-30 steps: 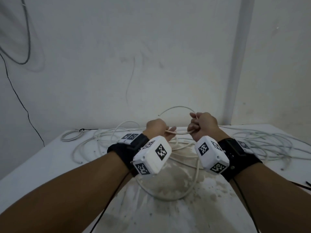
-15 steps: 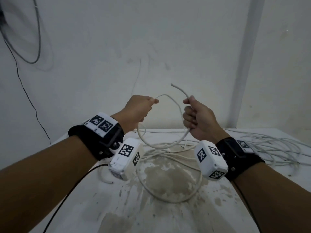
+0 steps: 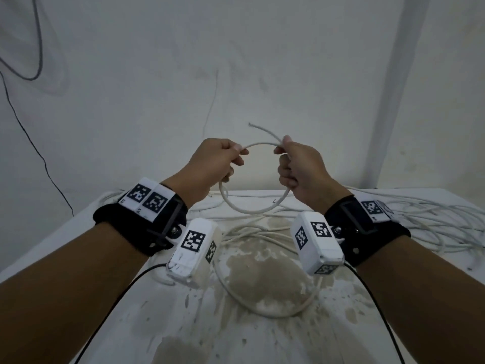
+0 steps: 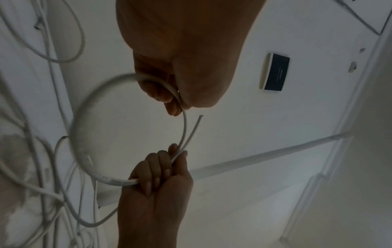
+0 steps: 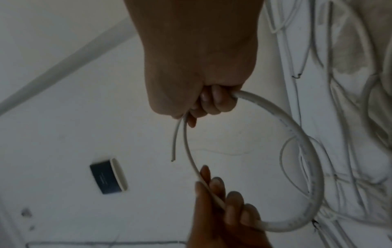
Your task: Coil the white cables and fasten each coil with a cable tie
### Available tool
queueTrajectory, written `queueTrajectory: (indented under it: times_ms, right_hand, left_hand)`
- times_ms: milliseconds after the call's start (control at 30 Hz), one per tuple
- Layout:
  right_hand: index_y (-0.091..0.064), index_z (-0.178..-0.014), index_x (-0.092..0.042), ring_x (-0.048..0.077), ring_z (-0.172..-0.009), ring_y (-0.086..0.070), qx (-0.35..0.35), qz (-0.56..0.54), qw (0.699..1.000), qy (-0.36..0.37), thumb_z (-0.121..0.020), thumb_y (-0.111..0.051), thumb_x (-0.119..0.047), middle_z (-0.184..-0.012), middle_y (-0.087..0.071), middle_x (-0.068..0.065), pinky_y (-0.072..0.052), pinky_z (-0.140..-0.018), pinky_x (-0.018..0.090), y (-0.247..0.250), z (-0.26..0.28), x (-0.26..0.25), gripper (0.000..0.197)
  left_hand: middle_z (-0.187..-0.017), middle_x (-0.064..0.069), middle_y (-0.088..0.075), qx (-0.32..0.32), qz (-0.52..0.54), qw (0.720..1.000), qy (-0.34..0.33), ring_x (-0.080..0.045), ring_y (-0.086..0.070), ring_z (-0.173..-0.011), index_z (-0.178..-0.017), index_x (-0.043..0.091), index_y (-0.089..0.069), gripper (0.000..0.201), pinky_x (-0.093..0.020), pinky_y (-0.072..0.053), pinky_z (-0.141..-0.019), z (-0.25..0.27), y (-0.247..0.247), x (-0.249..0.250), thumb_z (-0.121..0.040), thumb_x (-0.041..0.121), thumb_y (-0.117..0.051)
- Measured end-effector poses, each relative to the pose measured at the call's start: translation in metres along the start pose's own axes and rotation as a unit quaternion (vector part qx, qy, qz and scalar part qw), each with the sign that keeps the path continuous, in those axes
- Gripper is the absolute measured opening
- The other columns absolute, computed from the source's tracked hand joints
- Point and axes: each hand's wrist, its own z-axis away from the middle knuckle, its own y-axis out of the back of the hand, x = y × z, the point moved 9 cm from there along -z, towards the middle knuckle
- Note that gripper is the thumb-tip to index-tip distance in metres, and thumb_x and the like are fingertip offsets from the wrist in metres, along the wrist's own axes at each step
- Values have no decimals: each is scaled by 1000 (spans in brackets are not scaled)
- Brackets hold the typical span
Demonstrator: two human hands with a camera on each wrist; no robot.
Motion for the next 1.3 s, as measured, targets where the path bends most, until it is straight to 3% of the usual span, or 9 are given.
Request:
queueTrajectory:
  times_ms: [100,200,300,467,667,800,900,1133,1300]
  right_hand:
    - [-58,-92,-9,9,-41,-19,4,-68,998,-8,-106,-42,-22,-51,-27,-4,-15,-38,21,9,-3,6,25]
    - [-55,-91,-11,10,-43,-21,-23,-37,999,7,-105,-43,-18,-49,-30,-6,-18,-41,23,-4,-2,9,20]
    - [-49,-84,-14,11,-43,-25,-36,5,999,22,-106,-43,-21,-47,-35,-8,-25,-42,25,-17,-4,9,23]
    - [-51,-90,-12,12,-46,-32,-34,31,999,20,-106,-43,-29,-53,-38,-4,-35,-46,26,-16,-14,16,24]
    - [-54,-91,-10,12,-47,-38,-51,43,997,42,-104,-49,-24,-55,-44,-3,-41,-49,28,-16,-20,23,19]
    - [-56,-86,-11,13,-48,-39,-27,12,998,54,-104,-50,-25,-59,-46,1,-42,-49,28,-9,-21,20,23]
    - [-56,-85,-12,14,-49,-47,5,-33,998,62,-105,-47,-22,-63,-54,4,-49,-50,28,-1,-22,15,24]
    - [-53,-90,-7,20,-60,-65,25,-138,988,61,-106,-44,-21,-70,-69,11,-58,-59,32,3,-21,9,23]
    - [-52,-92,-7,23,-64,-67,26,-168,985,35,-107,-42,-21,-76,-70,15,-61,-64,38,2,-14,15,22]
  left_hand:
    - [-76,5,-64,18,14,1000,-17,-8,-43,-51,-91,14,-74,21,-20,-38,-51,1,-3,-10,-100,20,-55]
    - [-70,8,-62,42,8,998,-48,-5,-43,-51,-86,20,-75,21,-21,-35,-53,-5,-9,-7,-99,22,-58]
    - [-71,8,-62,50,1,997,-66,-5,-45,-53,-86,21,-74,22,-25,-35,-58,-14,-17,-1,-98,22,-57]
    - [-71,9,-60,46,-16,996,-75,-1,-47,-53,-92,18,-73,20,-23,-36,-59,-26,-21,2,-99,22,-56]
    - [-60,19,-60,-31,30,996,-79,6,-54,-52,-103,6,-71,15,-7,-37,-52,-23,-44,9,-96,17,-64]
    - [-75,4,-71,44,105,993,-42,-5,-48,-48,-94,15,-78,21,-18,-37,-48,-26,-34,-1,-94,32,-66]
    - [-83,0,-76,77,121,989,-26,-10,-57,-56,-93,15,-78,21,-23,-43,-52,-26,-29,-9,-90,35,-70]
    - [-84,-4,-77,118,190,975,-10,-12,-69,-65,-93,10,-76,22,-22,-55,-62,-24,-22,-14,-89,31,-72]
    - [-81,-5,-76,134,187,973,-19,-9,-66,-63,-88,10,-76,20,-22,-52,-61,-20,-17,-17,-88,30,-74]
